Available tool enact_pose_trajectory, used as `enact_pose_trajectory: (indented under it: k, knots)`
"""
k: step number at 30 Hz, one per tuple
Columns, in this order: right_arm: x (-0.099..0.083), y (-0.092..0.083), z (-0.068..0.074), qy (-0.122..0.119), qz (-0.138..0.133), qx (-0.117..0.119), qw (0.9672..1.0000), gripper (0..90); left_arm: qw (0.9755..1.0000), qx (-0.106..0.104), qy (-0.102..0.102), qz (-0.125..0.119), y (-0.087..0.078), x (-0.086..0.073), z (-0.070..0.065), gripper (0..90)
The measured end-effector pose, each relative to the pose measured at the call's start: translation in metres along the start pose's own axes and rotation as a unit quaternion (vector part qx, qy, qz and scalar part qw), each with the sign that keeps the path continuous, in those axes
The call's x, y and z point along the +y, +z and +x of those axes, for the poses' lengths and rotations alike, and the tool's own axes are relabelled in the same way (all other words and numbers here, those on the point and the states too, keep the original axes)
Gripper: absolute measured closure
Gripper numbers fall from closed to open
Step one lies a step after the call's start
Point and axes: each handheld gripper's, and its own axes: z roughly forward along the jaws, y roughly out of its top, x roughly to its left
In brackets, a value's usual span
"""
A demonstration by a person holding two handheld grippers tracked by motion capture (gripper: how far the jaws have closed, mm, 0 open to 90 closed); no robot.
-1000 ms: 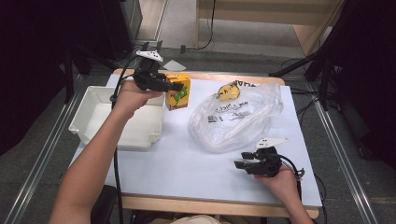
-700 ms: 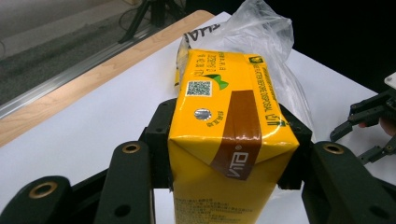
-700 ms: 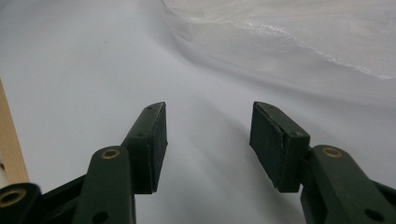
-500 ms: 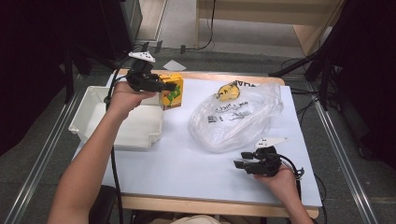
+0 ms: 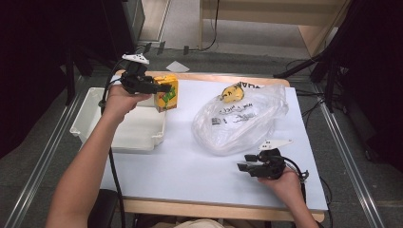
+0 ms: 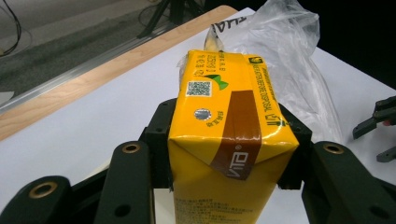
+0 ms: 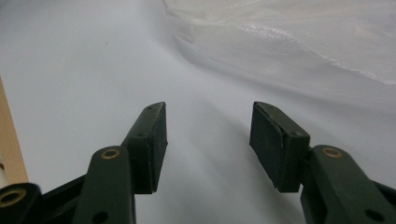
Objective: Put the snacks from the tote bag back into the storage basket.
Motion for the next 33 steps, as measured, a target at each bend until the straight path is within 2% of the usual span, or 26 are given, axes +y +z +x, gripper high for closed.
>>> enact_pose_trajectory:
  k: [11, 19, 23, 33]
  knots:
    - [0.002, 0.003, 0.0, -0.002, 0.003, 0.004, 1.0, 47.1, 0.9996, 0.017, -0.019, -0.01, -0.01, -0.012, 0.012, 52.4]
    - [0.005, 0.005, 0.0, -0.005, 0.005, 0.006, 1.0, 47.1, 0.9993, 0.03, -0.022, -0.007, -0.014, -0.017, 0.015, 52.5]
    - [0.005, 0.006, 0.001, -0.007, 0.007, 0.008, 0.9999, 47.1, 0.999, 0.035, -0.027, -0.013, -0.018, -0.021, 0.018, 52.5]
    - [0.005, 0.006, 0.001, -0.007, 0.007, 0.007, 0.9999, 47.1, 0.9984, 0.05, -0.025, -0.004, -0.023, -0.029, 0.024, 52.5]
